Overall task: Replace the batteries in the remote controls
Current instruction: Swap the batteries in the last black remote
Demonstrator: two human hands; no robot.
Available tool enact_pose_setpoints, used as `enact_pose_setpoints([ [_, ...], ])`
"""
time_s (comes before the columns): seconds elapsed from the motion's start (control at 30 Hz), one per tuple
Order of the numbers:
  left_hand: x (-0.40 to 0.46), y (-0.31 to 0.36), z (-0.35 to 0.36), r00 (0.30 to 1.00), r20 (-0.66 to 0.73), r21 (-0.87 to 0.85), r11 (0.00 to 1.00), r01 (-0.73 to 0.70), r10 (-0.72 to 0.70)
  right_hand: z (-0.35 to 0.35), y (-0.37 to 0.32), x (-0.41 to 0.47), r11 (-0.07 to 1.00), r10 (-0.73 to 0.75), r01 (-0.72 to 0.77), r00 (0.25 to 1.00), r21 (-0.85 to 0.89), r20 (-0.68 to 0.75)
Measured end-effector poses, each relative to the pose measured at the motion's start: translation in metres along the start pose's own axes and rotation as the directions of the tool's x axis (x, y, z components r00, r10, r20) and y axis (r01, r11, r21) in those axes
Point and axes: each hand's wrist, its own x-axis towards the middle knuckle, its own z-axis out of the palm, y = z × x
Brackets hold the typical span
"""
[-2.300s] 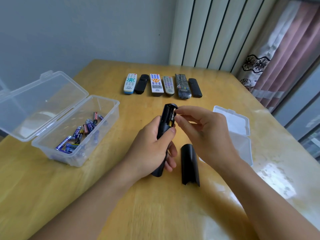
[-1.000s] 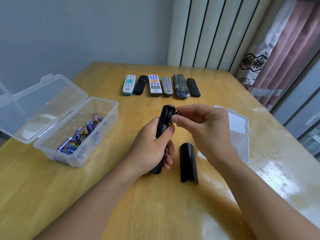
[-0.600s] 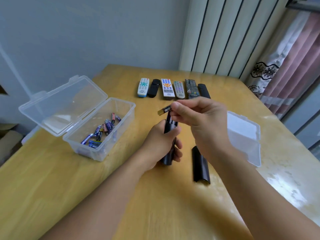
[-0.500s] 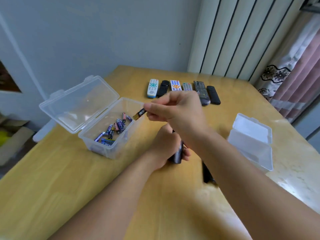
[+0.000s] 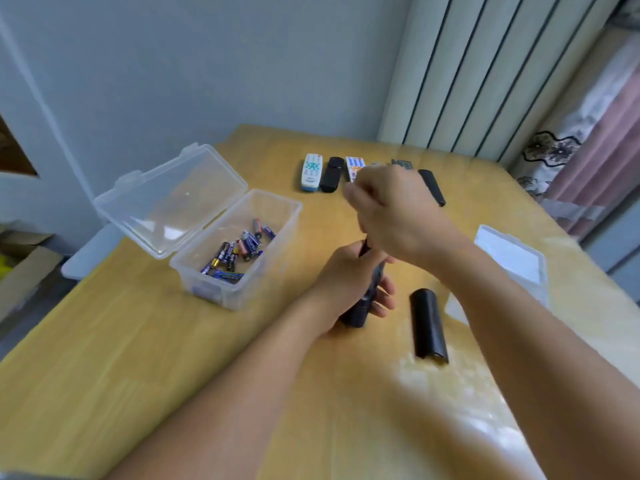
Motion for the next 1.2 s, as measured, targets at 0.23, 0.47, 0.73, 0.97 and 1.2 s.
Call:
enact_pose_setpoints([
  [0.23,0.005,-0.018,0.018,0.995,0.101,0.018,1.0,0.009,-0.011,-0.109,0.124,-0.079,0.93,0.365,-0.356,0.854,-0.096,0.371],
  [0.47,-0.004,-0.021,0.04,0.983,0.182,0.101,0.993,-0.058,0.039,-0.077,0.132,-0.079,0.817,0.485,-0.21,0.753,-0.537,0.444],
  [0.73,0.001,-0.022,0.04,0.937,0.344,0.027,0.998,0.052,-0.058,-0.055,0.123,-0.066,0.663,0.618,-0.083,0.623,-0.744,0.48],
  [0.97,0.0,-0.022,0.04,0.921,0.389,0.031,0.999,-0.016,0.003,-0.055,0.123,-0.064,0.649,0.644,-0.102,0.602,-0.754,0.473],
  [1.2,-0.003,-0.024,0.043,0.901,0.417,-0.033,0.993,-0.114,0.118,-0.058,0.125,-0.076,0.733,0.525,-0.111,0.72,-0.672,0.454],
])
